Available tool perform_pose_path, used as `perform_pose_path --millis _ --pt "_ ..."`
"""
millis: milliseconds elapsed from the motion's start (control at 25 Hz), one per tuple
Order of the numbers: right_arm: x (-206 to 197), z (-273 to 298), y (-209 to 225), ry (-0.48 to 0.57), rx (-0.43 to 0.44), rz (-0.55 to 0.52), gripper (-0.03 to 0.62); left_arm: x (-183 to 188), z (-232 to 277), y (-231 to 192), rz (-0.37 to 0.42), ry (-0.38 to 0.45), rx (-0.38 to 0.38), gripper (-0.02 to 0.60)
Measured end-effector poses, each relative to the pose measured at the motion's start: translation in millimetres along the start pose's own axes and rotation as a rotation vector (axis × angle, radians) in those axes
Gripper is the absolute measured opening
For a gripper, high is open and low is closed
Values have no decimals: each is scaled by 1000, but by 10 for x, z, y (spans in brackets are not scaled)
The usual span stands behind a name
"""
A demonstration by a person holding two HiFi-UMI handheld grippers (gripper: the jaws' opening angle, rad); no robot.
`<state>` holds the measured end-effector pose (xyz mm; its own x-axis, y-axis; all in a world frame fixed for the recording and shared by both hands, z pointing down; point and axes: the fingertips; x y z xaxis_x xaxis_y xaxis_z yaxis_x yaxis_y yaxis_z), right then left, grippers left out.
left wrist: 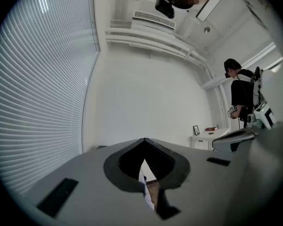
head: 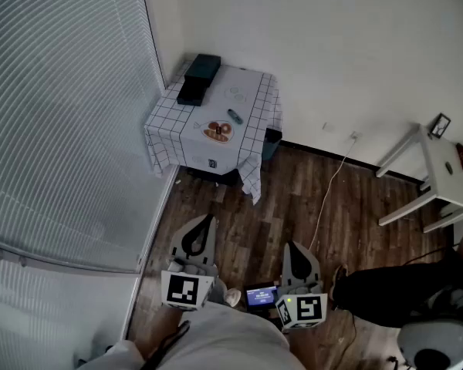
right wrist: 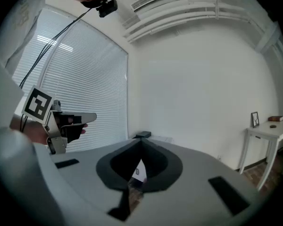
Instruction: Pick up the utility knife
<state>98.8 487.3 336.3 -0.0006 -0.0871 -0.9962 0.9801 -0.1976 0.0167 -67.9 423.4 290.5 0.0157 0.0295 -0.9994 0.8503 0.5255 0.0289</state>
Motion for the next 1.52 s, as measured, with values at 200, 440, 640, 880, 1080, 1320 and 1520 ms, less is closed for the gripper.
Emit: perform_pose_path --millis 200,440,640,880,1080,1320,1520 --pt "58 -84 83 10 -7 4 6 28 -15 116 18 0 -4 3" --pt "53 -70 114 17 -2 5 6 -16 10 141 16 -16 -8 3" --pt "73 -66 171 54 3 69 6 -15 48 105 20 -19 -2 3" --pt "40 93 235 46 -24 57 6 -31 181 -6 34 -9 -4 3" --pt "95 401 244 46 -29 36 6 -83 404 -224 17 -6 4 3" --pt "290 982 304 65 -26 19 6 -100 928 -593 6 -17 10 3" --pt "412 1583 376 65 -29 19 6 -89 1430 -912 -3 -17 0 3"
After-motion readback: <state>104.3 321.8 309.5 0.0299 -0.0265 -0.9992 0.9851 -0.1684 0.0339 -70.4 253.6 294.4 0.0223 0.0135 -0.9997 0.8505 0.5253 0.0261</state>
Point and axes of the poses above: the fingertips, and each gripper's own axes: z forward along the fingers, y to its right, x out of its top
